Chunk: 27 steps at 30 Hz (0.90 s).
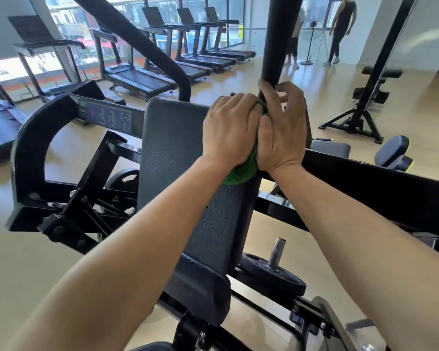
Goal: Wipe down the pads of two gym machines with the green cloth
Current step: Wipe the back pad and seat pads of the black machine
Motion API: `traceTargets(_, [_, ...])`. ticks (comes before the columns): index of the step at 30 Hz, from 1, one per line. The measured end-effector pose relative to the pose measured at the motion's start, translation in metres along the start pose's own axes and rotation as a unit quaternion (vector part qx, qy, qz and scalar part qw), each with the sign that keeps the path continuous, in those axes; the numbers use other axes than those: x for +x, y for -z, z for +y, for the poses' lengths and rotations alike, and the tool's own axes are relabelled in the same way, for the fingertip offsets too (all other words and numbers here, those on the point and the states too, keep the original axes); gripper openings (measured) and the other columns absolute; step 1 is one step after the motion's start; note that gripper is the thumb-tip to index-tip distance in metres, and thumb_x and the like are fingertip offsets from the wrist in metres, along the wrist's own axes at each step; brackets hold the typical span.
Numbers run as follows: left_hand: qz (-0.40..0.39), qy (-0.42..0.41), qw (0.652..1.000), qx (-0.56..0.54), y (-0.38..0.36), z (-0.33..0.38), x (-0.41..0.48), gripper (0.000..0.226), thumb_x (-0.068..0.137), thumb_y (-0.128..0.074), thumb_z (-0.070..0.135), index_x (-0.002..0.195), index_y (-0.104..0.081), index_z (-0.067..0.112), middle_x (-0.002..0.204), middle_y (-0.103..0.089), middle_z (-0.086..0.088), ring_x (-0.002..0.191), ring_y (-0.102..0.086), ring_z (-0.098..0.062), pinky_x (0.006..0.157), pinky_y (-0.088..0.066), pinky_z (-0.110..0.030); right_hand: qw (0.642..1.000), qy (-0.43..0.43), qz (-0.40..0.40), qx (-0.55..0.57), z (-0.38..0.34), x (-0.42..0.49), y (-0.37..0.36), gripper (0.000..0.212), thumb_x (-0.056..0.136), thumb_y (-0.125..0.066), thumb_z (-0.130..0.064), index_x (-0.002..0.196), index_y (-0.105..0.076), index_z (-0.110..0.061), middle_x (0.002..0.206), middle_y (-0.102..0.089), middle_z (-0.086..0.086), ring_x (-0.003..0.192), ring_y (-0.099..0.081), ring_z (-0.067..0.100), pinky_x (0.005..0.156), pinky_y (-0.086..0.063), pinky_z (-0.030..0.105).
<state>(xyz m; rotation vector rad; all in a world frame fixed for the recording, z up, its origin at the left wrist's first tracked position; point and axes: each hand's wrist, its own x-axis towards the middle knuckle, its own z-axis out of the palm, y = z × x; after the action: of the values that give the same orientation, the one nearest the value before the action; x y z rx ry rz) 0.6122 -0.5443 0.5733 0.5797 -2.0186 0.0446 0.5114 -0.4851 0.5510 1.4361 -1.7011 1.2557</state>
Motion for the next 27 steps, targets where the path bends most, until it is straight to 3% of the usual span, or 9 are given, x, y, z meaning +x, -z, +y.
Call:
traceTargets(3, [-0.029, -0.021, 0.999, 0.035, 0.007, -0.012, 0.003, 0.031, 0.098, -0.041, 0.032, 0.087, -0.064, 0.016, 0.084, -0.066, 0.002, 0.078, -0.057, -0.022, 0.068, -0.030, -0.026, 1.000, -0.010, -0.012, -0.002, 0.001, -0.002, -0.001, 0.057, 0.094, -0.033, -0.036, 0.137, -0.057, -0.007, 0.131, -0.053, 0.019, 0.108, -0.054, 0.036, 0.092, -0.045, 0.044])
traceTargets(6, [-0.043, 0.044, 0.997, 0.044, 0.015, -0.028, 0.009, 0.035, 0.100, -0.035, 0.037, 0.088, -0.061, 0.016, 0.090, -0.066, 0.001, 0.089, -0.059, -0.025, 0.073, -0.042, -0.036, 0.999, -0.011, -0.043, -0.010, 0.003, -0.001, 0.000, 0.052, 0.095, -0.035, -0.033, 0.134, -0.057, -0.007, 0.127, -0.057, 0.017, 0.108, -0.054, 0.037, 0.090, -0.045, 0.047])
traceTargets(8, [-0.028, 0.102, 0.994, 0.037, 0.018, -0.045, 0.009, 0.036, 0.102, -0.032, 0.034, 0.090, -0.060, 0.016, 0.096, -0.067, 0.000, 0.098, -0.059, -0.025, 0.098, -0.040, -0.041, 0.998, 0.011, -0.056, -0.034, 0.006, -0.005, 0.002, 0.051, 0.097, -0.037, -0.031, 0.137, -0.057, -0.007, 0.129, -0.056, 0.018, 0.105, -0.056, 0.038, 0.084, -0.048, 0.047])
traceTargets(9, [-0.022, 0.125, 0.991, 0.044, 0.019, -0.054, 0.006, 0.036, 0.102, -0.029, 0.034, 0.094, -0.060, 0.018, 0.102, -0.067, 0.001, 0.105, -0.059, -0.024, 0.112, -0.030, -0.043, 0.996, 0.021, -0.063, -0.051, 0.007, -0.008, 0.004, 0.051, 0.097, -0.038, -0.031, 0.140, -0.055, -0.007, 0.131, -0.055, 0.019, 0.105, -0.057, 0.038, 0.081, -0.050, 0.046])
traceTargets(11, [-0.013, 0.166, 0.984, 0.062, 0.019, -0.063, -0.002, 0.039, 0.102, -0.024, 0.035, 0.107, -0.060, 0.022, 0.118, -0.064, 0.003, 0.123, -0.053, -0.020, 0.123, -0.011, -0.047, 0.993, 0.027, -0.075, -0.085, 0.007, -0.017, 0.005, 0.053, 0.099, -0.038, -0.033, 0.143, -0.053, -0.008, 0.134, -0.054, 0.019, 0.105, -0.058, 0.038, 0.076, -0.051, 0.045])
traceTargets(14, [-0.012, 0.178, 0.981, 0.071, 0.009, -0.037, -0.026, 0.042, 0.102, -0.026, 0.035, 0.132, -0.051, 0.022, 0.149, -0.046, 0.000, 0.147, -0.029, -0.026, 0.124, -0.008, -0.048, 0.992, 0.019, -0.077, -0.103, 0.006, -0.024, 0.005, 0.055, 0.100, -0.037, -0.035, 0.145, -0.052, -0.008, 0.132, -0.057, 0.020, 0.105, -0.060, 0.038, 0.075, -0.051, 0.045])
traceTargets(17, [-0.029, 0.159, 0.985, 0.056, -0.004, 0.010, -0.090, 0.054, 0.103, -0.031, 0.036, 0.152, -0.030, 0.014, 0.165, -0.018, -0.009, 0.153, -0.009, -0.032, 0.125, -0.008, -0.046, 0.991, 0.015, -0.078, -0.108, 0.005, -0.023, 0.006, 0.054, 0.101, -0.036, -0.034, 0.143, -0.053, -0.007, 0.131, -0.058, 0.021, 0.104, -0.061, 0.038, 0.076, -0.052, 0.046])
traceTargets(21, [-0.081, 0.104, 0.988, 0.074, -0.015, 0.034, -0.159, 0.058, 0.103, -0.032, 0.038, 0.153, -0.024, 0.011, 0.158, -0.029, -0.020, 0.147, -0.023, -0.045, 0.119, -0.020, -0.057, 0.991, 0.024, -0.077, -0.109, 0.006, -0.025, 0.005, 0.053, 0.102, -0.036, -0.033, 0.143, -0.052, -0.005, 0.132, -0.058, 0.020, 0.106, -0.060, 0.039, 0.079, -0.049, 0.046])
traceTargets(27, [-0.049, 0.093, 0.992, 0.068, 0.003, -0.008, -0.115, 0.044, 0.101, -0.032, 0.024, 0.143, -0.032, 0.011, 0.158, -0.027, -0.018, 0.144, -0.029, -0.048, 0.117, -0.022, -0.065, 0.993, 0.033, -0.070, -0.092, 0.008, -0.025, 0.002, 0.052, 0.100, -0.038, -0.032, 0.141, -0.052, -0.004, 0.131, -0.058, 0.019, 0.109, -0.057, 0.039, 0.081, -0.049, 0.048])
